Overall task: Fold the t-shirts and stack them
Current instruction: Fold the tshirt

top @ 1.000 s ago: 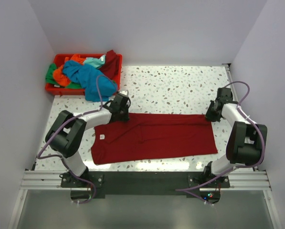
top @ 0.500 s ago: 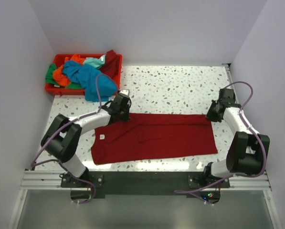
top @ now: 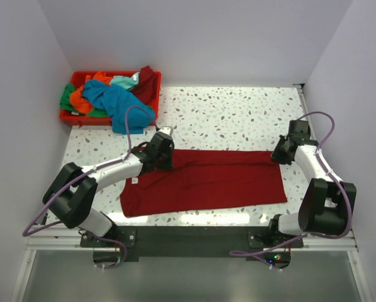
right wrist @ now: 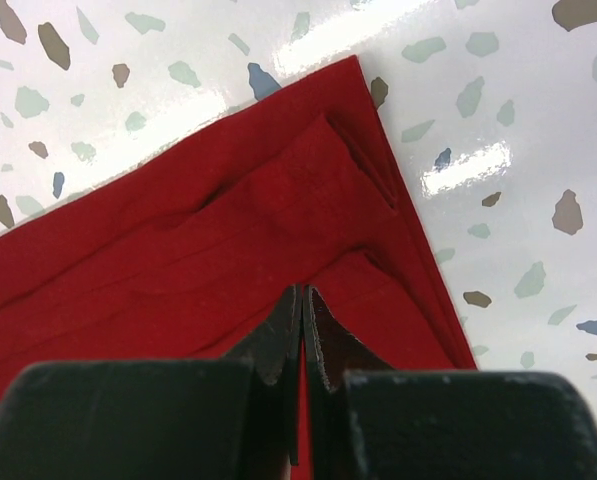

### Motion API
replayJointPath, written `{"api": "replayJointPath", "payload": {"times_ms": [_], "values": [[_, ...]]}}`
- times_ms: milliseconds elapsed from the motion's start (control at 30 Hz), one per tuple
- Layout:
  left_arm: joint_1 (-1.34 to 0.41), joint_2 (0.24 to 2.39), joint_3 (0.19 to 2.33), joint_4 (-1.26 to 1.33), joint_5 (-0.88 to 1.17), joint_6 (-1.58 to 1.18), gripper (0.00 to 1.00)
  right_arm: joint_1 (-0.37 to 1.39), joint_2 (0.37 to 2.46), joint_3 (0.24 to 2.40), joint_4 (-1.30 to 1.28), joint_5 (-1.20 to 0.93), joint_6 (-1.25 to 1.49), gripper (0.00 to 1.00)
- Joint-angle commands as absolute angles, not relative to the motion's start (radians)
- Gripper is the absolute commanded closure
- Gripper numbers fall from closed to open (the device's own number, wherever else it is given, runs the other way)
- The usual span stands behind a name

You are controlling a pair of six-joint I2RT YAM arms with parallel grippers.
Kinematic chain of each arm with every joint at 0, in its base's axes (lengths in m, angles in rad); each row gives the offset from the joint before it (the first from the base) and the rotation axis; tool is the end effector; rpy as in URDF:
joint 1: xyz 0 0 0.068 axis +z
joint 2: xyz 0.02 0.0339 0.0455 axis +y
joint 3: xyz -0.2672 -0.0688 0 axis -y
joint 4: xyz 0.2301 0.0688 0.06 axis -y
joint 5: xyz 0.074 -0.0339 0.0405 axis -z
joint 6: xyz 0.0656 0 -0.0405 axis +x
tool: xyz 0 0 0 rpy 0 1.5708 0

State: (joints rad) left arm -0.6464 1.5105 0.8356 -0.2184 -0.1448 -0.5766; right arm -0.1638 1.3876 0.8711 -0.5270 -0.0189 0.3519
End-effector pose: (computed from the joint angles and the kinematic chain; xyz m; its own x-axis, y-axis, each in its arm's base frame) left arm 0.2517 -0.1780 0.1751 -0.8070 -0.0669 -0.5868 0.1000 0.9637 -0.2475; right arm 0.2678 -0.0430 0.1941 -0.7474 0.4728 -0.4667 0.4381 0.8789 0.1888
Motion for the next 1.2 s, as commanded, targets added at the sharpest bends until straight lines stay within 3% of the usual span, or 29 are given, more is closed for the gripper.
{"api": "replayJointPath", "payload": {"times_ms": [0, 933, 1100, 1167], "values": [[-0.687, 1.459, 0.824, -0.225, -0.140, -0.649, 1.00, -0.164, 1.400, 0.911, -0.522, -0.037, 0.374, 1.00], [-0.833, 1.483, 0.811, -0.310, -0.041, -0.842, 1.00, -0.147, 1.457, 0.893, -0.499, -0.057, 0.373, 1.00], [-0.845, 1.500, 0.847, -0.337, -0.037, -0.856, 0.94, -0.143, 1.463, 0.890, -0.494, -0.057, 0.371, 1.00], [-0.847, 1.503, 0.853, -0.347, -0.035, -0.859, 0.85, -0.140, 1.468, 0.888, -0.492, -0.060, 0.370, 1.00]]}}
